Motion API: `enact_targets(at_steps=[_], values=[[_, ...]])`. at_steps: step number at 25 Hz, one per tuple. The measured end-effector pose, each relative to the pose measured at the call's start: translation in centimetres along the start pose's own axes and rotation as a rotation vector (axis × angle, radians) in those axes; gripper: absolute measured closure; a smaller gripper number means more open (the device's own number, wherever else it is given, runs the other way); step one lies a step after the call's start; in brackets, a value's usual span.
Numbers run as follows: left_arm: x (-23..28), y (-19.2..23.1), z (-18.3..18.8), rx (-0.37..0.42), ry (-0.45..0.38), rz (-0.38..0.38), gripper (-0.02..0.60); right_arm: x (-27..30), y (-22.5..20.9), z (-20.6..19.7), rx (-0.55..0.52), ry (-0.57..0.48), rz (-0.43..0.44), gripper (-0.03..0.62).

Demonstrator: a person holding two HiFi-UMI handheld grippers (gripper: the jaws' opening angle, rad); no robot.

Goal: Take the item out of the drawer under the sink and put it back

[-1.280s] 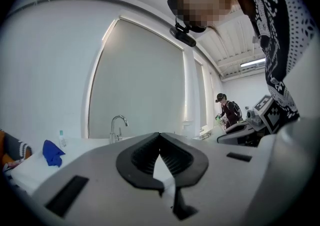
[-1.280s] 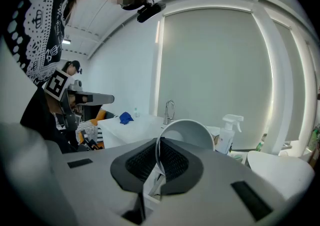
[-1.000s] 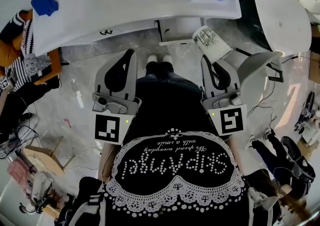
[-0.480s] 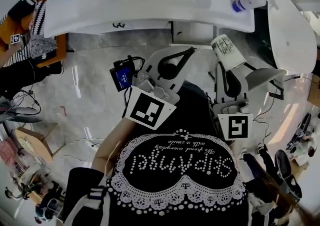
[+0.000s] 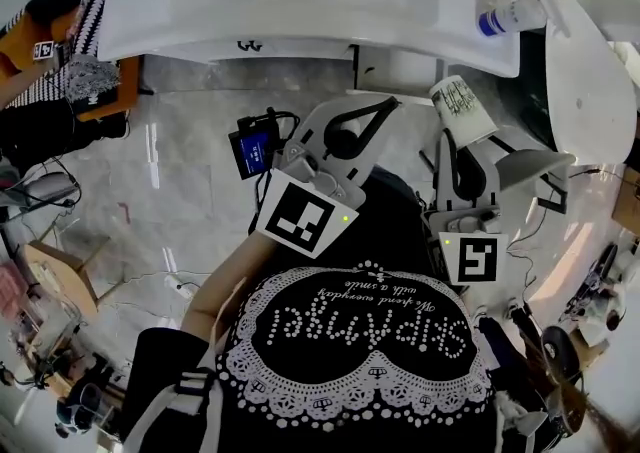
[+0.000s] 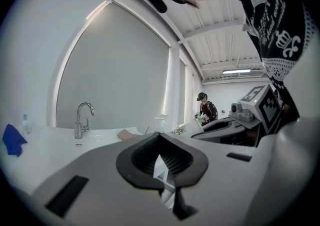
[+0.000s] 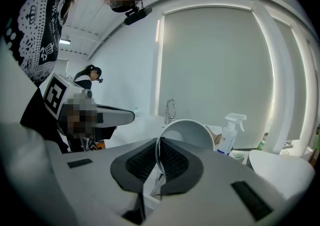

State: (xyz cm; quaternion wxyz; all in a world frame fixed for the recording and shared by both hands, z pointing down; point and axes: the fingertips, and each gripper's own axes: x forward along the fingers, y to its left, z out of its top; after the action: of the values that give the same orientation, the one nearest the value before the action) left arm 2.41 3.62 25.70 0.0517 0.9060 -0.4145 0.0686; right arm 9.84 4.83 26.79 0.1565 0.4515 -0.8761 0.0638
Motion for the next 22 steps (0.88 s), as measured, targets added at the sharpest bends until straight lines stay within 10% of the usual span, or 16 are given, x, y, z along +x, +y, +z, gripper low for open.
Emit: enact_targets(at_steps=[22], values=[[0.02, -0.12, -0.32, -0.003, 0.011, -0.024, 0.578, 0.21, 0.07, -0.25, -0.002, 0.005, 0.006, 0.569]])
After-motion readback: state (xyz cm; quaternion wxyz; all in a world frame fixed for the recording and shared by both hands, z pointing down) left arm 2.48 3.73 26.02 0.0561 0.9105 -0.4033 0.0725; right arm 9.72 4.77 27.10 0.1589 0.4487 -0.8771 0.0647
